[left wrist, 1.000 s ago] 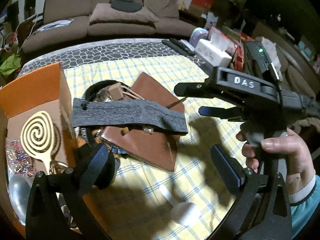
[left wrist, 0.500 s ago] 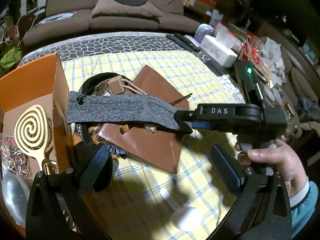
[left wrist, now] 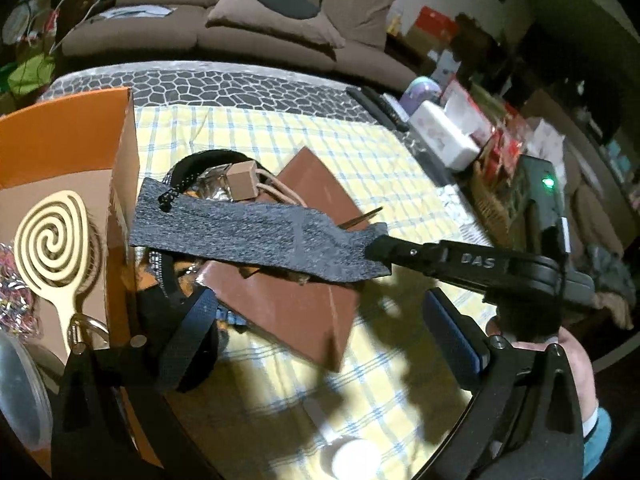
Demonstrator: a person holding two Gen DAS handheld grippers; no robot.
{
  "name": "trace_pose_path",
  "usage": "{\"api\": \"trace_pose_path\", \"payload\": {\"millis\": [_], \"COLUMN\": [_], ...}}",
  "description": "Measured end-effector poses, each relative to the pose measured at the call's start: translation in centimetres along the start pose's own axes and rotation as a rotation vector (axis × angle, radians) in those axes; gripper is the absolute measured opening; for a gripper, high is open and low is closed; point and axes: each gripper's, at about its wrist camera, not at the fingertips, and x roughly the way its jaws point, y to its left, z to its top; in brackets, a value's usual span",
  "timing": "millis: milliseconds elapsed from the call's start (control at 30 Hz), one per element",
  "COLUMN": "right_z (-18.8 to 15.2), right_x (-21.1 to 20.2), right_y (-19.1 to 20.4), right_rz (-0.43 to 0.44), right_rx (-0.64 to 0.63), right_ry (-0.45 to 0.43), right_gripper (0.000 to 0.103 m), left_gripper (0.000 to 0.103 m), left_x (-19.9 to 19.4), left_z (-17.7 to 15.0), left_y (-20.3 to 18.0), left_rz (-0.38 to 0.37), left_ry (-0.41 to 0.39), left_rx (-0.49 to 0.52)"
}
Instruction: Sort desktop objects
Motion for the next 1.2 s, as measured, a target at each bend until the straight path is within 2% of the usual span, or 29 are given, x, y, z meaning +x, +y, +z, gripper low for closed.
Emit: {"api": "trace_pose_path", "payload": {"millis": [67,167,267,367,467,533,600,667,700,733,767,867,900,967,1000,1033,1067,1100,1133,1167,1200], "right_z": [0.1,0.2,0.5,0.4,-0.1,-0.5,-0.8,-1.0,-1.0,-1.1,-1.1,-1.1,-1.0,-0.7,-0.6,-0.5,-0.4,-0.4,-0.4,-0.5,-0.5], "right_x": [-0.9,-2.0,-2.8,-3.7,-4.3,-4.6,-4.9,-5.2,-5.3,-5.4,-5.5,-5.5,-5.5,-5.7,-5.6,-5.4,-5.1,-4.7,-4.0,-3.3,-2.7], "right_y": [0.6,1.8,3.1,4.1,5.4,6.2,6.8,7.5,7.7,8.0,8.3,8.4,8.1,7.3,6.9,6.3,5.9,5.3,4.6,3.9,3.4], "right_rz": [0.073,0.176,0.252,0.308,0.348,0.382,0.41,0.448,0.459,0.462,0.457,0.435,0.408,0.308,0.248,0.175,0.121,0.064,0.013,-0.011,-0.026], "right_rx": [0.014,0.032,0.034,0.025,0.0,-0.01,-0.016,-0.023,-0.028,-0.035,-0.039,-0.043,-0.044,-0.06,-0.066,-0.072,-0.074,-0.074,-0.068,-0.061,-0.053], "right_ry": [-0.014,-0.03,-0.04,-0.04,-0.028,-0.012,-0.005,0.009,0.011,0.01,0.008,0.006,0.0,-0.021,-0.031,-0.042,-0.045,-0.042,-0.03,-0.017,-0.003], "right_gripper": [0.006,0.006,0.006,0.006,0.006,0.006,0.006,0.006,0.006,0.006,0.006,0.006,0.006,0.006,0.007,0.009,0.019,0.037,0.045,0.052,0.051], "left_gripper": [0.103,0.103,0.103,0.103,0.103,0.101,0.087,0.052,0.046,0.029,0.002,0.0,0.0,0.006,0.012,0.035,0.059,0.063,0.064,0.064,0.065], "left_x": [-0.3,-1.1,-1.8,-2.5,-2.5,-2.4,-2.5,-2.7,-2.7,-2.9,-2.8,-2.7,-2.9,-3.1,-3.2,-3.2,-3.2,-3.1,-3.0,-2.7,-2.5], "left_z": [0.1,0.1,-0.1,-0.7,-1.0,-1.0,-0.8,-0.5,-0.2,-0.2,0.0,0.4,0.7,1.2,1.4,1.6,1.7,1.7,1.8,1.9,1.9], "left_y": [0.0,-1.2,-3.5,-5.7,-6.6,-6.9,-6.8,-6.5,-6.1,-5.8,-5.3,-3.8,-3.0,-2.2,-1.9,-1.5,-1.0,-0.6,-0.2,0.0,0.1], "left_rz": [-0.004,0.007,0.051,0.127,0.197,0.199,0.183,0.157,0.136,0.13,0.129,0.131,0.103,0.11,0.12,0.128,0.134,0.135,0.126,0.118,0.123], "left_ry": [-0.022,-0.068,-0.132,-0.204,-0.242,-0.249,-0.249,-0.237,-0.228,-0.224,-0.211,-0.178,-0.173,-0.166,-0.164,-0.161,-0.161,-0.162,-0.162,-0.153,-0.147], "left_rx": [-0.003,0.07,0.199,0.331,0.395,0.406,0.399,0.376,0.349,0.334,0.312,0.222,0.177,0.126,0.115,0.1,0.086,0.065,0.049,0.039,0.037]}}
